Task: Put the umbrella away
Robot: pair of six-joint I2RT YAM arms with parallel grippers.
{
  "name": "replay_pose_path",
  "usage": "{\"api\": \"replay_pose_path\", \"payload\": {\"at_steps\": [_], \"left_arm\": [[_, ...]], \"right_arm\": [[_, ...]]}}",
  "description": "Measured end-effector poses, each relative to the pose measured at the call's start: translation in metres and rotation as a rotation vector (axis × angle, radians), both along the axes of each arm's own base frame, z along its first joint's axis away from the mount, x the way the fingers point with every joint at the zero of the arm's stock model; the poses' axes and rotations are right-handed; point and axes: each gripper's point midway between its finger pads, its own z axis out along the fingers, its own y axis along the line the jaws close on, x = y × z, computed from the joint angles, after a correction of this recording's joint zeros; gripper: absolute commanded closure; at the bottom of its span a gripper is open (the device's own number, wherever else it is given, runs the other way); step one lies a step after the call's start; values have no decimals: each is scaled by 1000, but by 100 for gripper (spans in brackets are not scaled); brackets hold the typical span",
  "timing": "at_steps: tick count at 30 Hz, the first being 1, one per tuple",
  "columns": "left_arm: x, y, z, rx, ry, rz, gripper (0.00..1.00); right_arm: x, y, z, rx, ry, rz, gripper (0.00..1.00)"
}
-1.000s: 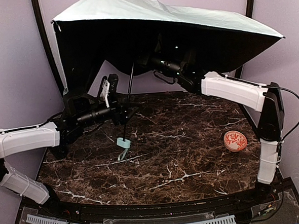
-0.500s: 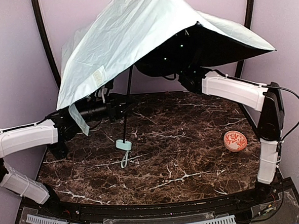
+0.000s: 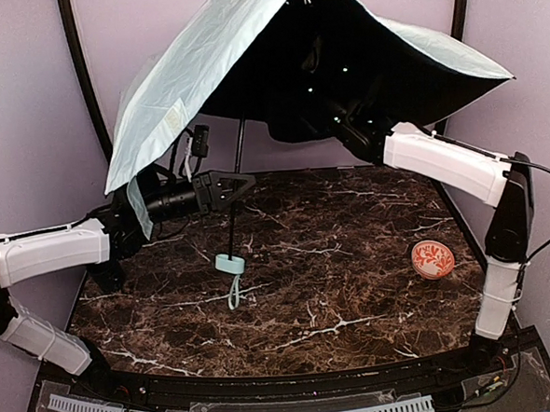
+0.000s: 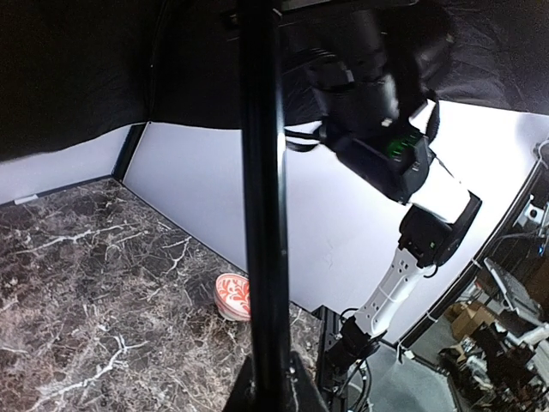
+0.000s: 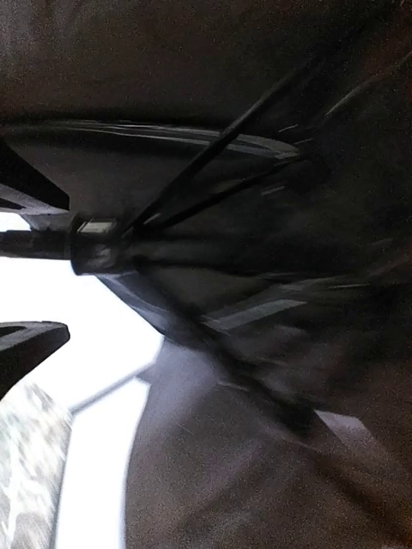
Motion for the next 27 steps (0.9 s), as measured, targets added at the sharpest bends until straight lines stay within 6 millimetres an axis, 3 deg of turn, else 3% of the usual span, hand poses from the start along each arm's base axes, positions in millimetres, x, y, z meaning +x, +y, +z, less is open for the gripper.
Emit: {"api": "replay_pose_path", "payload": {"at_steps": [4,7,11,15,27], "left_arm": [[-2,-5,-3,-10,43,-12,100],[-3,-8,-6,-6,50,-19,100],[-3,-8,-7,-5,51,-18,100],[-4,-9,-6,-5,51,-21,100],[-5,-9,-6,-6,49,-24,100]], "right_arm": [[7,-24,18,24,-35,-220,50],[5,-26,23,33,-53,-271,46],[13,-22,22,4,-42,-321,45],[20,-22,19,-6,-21,-351,56],[29,-19,11,-45,-1,-377,52]]}}
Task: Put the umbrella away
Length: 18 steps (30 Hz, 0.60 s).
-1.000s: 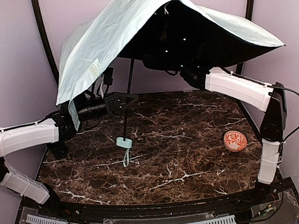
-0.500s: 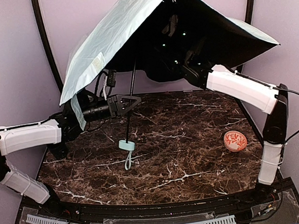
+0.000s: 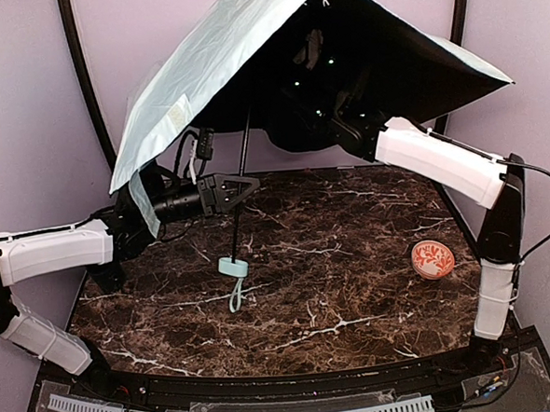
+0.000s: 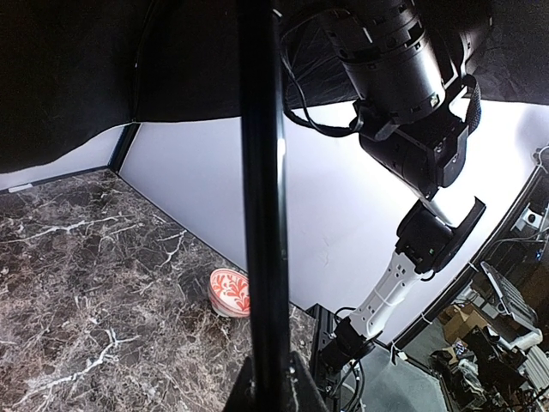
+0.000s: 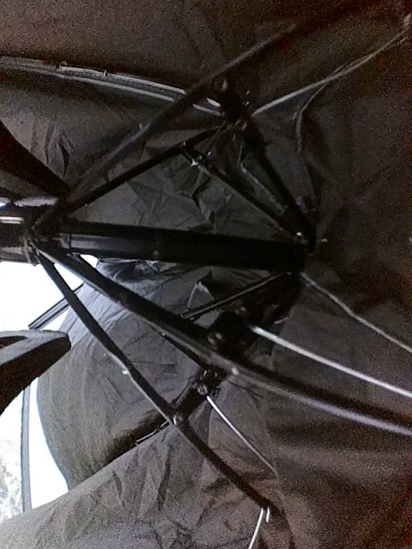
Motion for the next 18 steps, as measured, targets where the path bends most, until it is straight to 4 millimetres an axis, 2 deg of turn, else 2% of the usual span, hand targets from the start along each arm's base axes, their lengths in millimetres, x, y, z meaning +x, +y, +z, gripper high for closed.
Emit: {"api": "replay_pose_path", "payload": {"at_steps": [2,5,8,12,18], "left_arm": [[0,0,0,0,0,-2,100],[0,0,0,0,0,-2,100],[0,0,-1,1,5,-1,100],[0,0,-3,5,9,-1,100],[4,2,-7,23,-17,23,100]], "right_arm": [[1,2,-1,-9,2,2,54],[1,5,-4,-22,4,12,73],[1,7,-6,-28,8,18,84],[0,8,-7,-33,11,23,90],[-5,17,-13,-79,-7,68,90]]}}
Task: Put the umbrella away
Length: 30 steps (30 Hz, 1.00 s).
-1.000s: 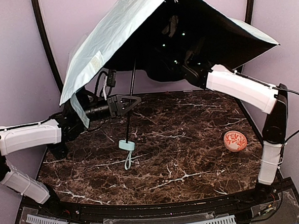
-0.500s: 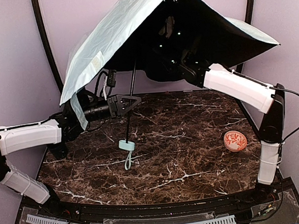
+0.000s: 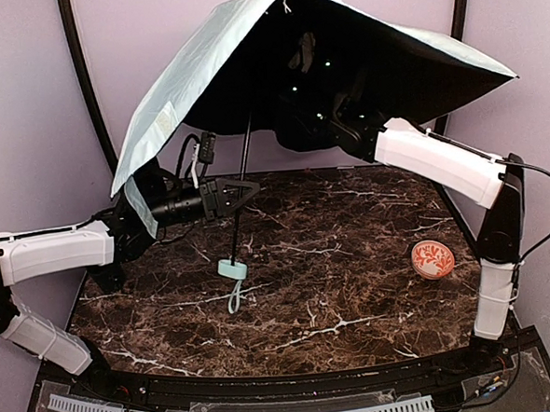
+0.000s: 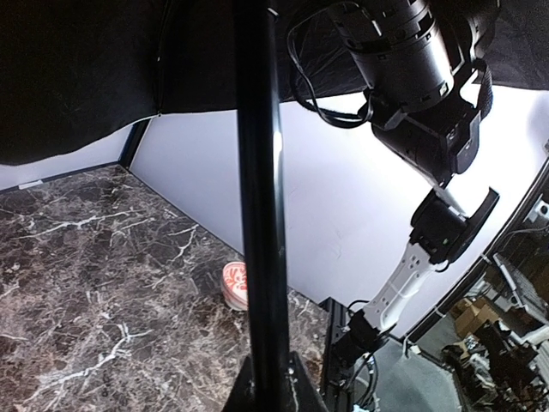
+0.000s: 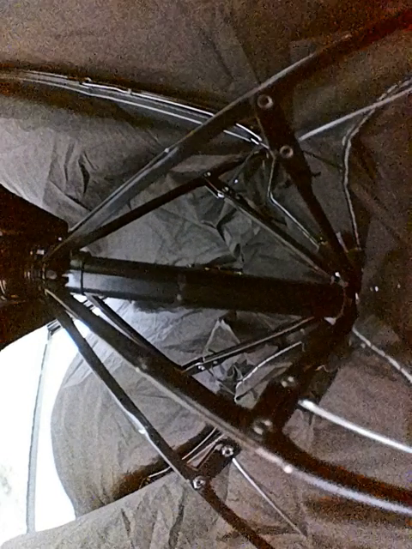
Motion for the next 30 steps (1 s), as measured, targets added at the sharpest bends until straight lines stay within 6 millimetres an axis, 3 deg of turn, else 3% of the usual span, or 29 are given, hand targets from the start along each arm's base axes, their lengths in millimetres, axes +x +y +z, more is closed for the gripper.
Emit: {"api": "replay_pose_path", "payload": {"at_steps": [15,30], "left_arm": [[14,10,-34,125,-161,85,100],[21,15,-72,159,-220,127,100]], "right_arm": [[-34,4,-37,-91,-86,98,88],[-45,8,-78,-142,-61,97,87]]}}
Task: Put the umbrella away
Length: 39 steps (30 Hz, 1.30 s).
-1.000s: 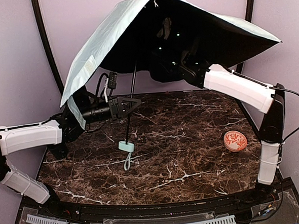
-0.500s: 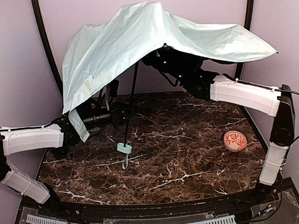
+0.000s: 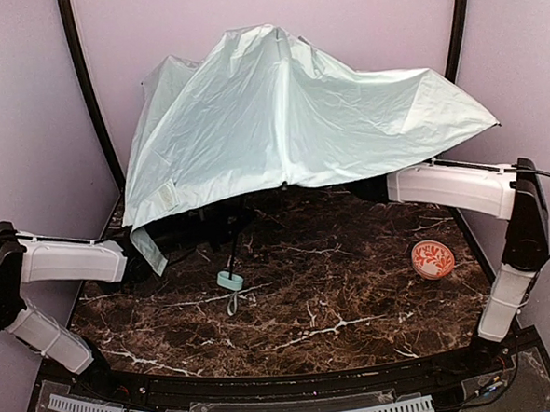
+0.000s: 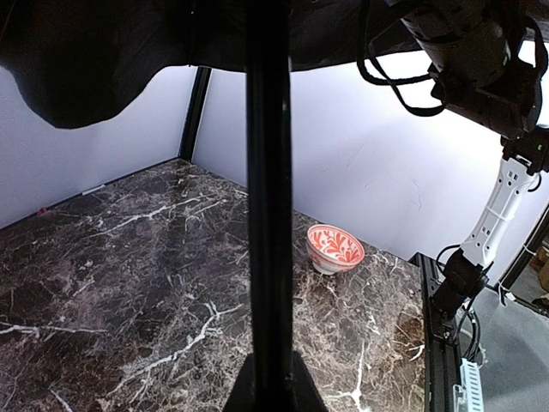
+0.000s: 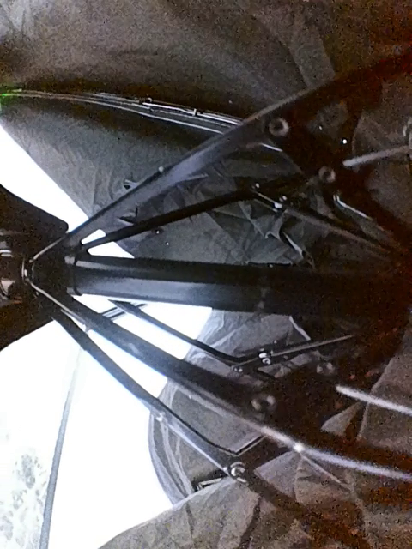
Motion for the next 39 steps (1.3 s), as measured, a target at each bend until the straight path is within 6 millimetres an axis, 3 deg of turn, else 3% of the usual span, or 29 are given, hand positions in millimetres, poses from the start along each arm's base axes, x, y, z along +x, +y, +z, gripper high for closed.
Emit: {"api": "replay_pose_path", "payload": {"at_steps": [7,17,19,21,23,27,32,33,34,36,39], "left_arm": [[8,-4,-7,-32,-32,-6,100],[19,-8,-22,-41,-25,11,100],[29,-4,8,-117,-94,64,100],[42,5,35,-165,-169,120,100],[46,10,23,-133,-149,124,100],[45,6,14,-124,-128,111,100],[40,5,15,-145,-123,92,99],[38,4,14,-145,-122,89,93],[37,2,13,-143,-115,86,80],[35,0,10,-131,-103,81,63],[28,-2,9,-101,-97,69,51]], "right_arm": [[-2,4,-7,-10,-27,-21,85],[12,10,-28,-38,-48,-73,84],[-2,27,-59,-126,-7,-2,84],[-28,54,-114,-263,30,65,84],[-30,57,-131,-291,39,56,84],[-29,51,-140,-323,46,46,85],[-33,46,-131,-326,55,67,88],[-32,44,-131,-325,71,74,89],[-32,42,-132,-322,83,82,90],[-30,39,-132,-309,116,101,91],[-18,29,-134,-298,157,76,92]]}}
